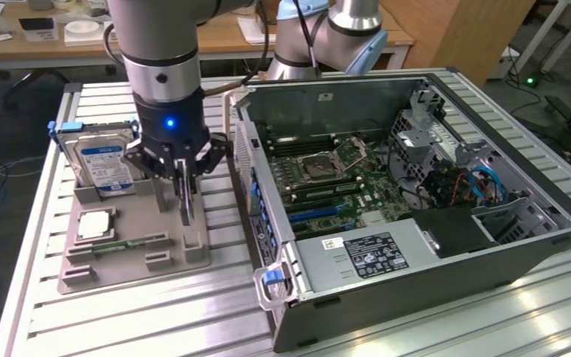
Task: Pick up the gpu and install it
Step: 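Pick up the gpu and move the gpu toward the slot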
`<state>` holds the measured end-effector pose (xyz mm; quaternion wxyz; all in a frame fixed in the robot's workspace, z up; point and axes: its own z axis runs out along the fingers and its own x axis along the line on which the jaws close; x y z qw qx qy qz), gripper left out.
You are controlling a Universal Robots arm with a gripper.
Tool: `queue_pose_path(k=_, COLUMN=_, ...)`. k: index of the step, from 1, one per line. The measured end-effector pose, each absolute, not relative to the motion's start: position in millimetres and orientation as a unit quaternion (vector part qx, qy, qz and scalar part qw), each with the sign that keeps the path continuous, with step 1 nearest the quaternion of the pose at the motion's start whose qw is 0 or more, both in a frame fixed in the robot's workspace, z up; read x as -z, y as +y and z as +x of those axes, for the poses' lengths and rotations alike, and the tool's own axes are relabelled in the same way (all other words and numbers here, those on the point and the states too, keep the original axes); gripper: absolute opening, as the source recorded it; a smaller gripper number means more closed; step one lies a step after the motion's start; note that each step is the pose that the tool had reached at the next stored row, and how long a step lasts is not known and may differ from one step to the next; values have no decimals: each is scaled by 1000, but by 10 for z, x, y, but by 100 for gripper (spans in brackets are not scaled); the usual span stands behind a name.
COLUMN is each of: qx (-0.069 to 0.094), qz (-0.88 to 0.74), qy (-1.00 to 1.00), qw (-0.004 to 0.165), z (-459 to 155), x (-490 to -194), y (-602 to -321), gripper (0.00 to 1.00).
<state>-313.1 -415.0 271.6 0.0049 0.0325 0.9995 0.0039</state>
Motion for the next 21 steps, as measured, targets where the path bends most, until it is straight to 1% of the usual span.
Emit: queue_pose_path(k=21, qx=-5, qz=32, qy=999, qw=5, z=-3131, x=-2897, y=-4153, gripper=28)
